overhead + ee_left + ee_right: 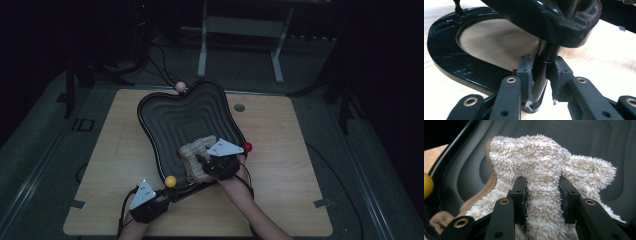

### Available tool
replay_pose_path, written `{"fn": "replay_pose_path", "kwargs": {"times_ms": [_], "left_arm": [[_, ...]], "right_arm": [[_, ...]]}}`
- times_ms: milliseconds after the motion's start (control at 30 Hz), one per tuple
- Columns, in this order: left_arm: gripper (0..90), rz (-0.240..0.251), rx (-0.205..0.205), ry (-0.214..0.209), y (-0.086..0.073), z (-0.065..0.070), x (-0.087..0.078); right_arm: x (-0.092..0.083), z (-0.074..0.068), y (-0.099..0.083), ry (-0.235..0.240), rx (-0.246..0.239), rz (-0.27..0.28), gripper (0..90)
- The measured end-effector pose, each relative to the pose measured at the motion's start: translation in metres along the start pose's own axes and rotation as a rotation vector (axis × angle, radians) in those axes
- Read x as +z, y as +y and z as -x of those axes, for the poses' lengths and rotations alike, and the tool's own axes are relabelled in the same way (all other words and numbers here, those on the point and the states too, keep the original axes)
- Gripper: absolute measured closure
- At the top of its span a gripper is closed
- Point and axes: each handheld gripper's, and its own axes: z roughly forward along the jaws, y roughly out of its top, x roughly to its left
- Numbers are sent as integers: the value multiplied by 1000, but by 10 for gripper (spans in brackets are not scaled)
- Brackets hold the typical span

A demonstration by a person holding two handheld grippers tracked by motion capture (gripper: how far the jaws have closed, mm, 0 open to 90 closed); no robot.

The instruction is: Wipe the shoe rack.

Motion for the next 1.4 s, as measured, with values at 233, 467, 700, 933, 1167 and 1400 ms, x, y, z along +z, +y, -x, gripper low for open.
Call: {"fn": "replay_pose_path", "kwargs": {"times_ms": [233,467,700,933,1167,1400], "left_arm": [[720,-1,17,5,0,0,0],[721,-4,27,10,0,1,0],[722,-3,22,11,0,1,-1],[722,-3,15,10,0,-2,-2],[721,-4,12,8,0,-2,-2],[720,-2,8,11,0,-1,-2]], "right_arm": [[0,11,39,33,21,50,634],[8,22,103,6,11,122,634],[46,28,153,-56,-9,72,630],[82,24,139,-89,-37,-25,626],[79,20,124,-85,-15,6,626],[68,12,101,-78,-17,33,627]]}}
